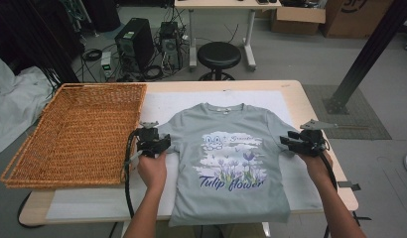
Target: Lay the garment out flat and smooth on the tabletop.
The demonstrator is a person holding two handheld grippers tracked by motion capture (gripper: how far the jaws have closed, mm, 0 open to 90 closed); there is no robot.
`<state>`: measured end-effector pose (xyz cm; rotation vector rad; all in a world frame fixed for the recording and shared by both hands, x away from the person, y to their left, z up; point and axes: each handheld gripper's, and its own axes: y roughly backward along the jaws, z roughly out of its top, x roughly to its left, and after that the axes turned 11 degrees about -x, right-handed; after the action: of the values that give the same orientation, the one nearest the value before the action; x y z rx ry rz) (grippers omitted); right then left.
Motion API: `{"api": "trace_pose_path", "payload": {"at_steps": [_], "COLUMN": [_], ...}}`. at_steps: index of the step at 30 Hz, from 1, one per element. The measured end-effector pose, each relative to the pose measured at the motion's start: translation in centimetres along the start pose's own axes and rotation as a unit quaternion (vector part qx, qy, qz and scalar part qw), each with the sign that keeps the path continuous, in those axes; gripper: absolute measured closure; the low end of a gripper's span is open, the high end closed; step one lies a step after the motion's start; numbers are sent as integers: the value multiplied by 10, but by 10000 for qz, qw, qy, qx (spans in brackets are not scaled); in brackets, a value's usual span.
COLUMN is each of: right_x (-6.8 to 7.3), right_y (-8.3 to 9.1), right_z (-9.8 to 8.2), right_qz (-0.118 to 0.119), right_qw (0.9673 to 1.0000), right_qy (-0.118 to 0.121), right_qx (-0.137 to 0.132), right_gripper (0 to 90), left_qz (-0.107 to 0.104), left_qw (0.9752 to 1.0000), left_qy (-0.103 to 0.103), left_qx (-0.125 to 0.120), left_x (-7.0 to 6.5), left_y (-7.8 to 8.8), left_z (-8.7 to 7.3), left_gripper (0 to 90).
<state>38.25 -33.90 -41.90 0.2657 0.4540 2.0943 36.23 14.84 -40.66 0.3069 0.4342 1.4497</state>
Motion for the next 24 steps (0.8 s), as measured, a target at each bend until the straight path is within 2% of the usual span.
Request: {"api": "trace_pose_path", "payload": {"at_steps": [1, 2, 5, 8, 11, 15, 17, 22, 24], "right_x": [0, 0, 0, 1, 2, 2, 1, 0, 0], "right_y": [1, 2, 3, 4, 4, 6, 8, 11, 11], "right_z": [0, 1, 2, 2, 1, 0, 0, -3, -4], "right_qz": [5, 1, 0, 12, 24, 22, 12, -15, -16], "right_qw": [10000, 10000, 10000, 10000, 10000, 10000, 10000, 10000, 10000], "right_qy": [3, 10, -22, -23, -6, -23, -27, -70, -83], "right_qx": [2, -8, -54, -56, -32, -32, -40, -33, -31], "right_gripper": [550, 550, 549, 546, 542, 536, 534, 526, 522], "left_qz": [-18, -64, -300, -545, -678, -736, -736, -647, -555], "left_qw": [10000, 9999, 9989, 9962, 9940, 9926, 9928, 9955, 9960], "left_qy": [40, 88, 252, 403, 349, 98, 39, 92, 57], "left_qx": [-65, -28, 246, 544, 785, 964, 945, 681, 695], "left_x": [2, 4, 6, 4, 1, -4, -4, -4, -4], "left_y": [2, 2, -1, -6, -11, -13, -10, 4, 9], "left_z": [3, 4, 1, -8, -16, -23, -26, -31, -34], "left_gripper": [554, 555, 563, 583, 617, 812, 868, 873, 872]}}
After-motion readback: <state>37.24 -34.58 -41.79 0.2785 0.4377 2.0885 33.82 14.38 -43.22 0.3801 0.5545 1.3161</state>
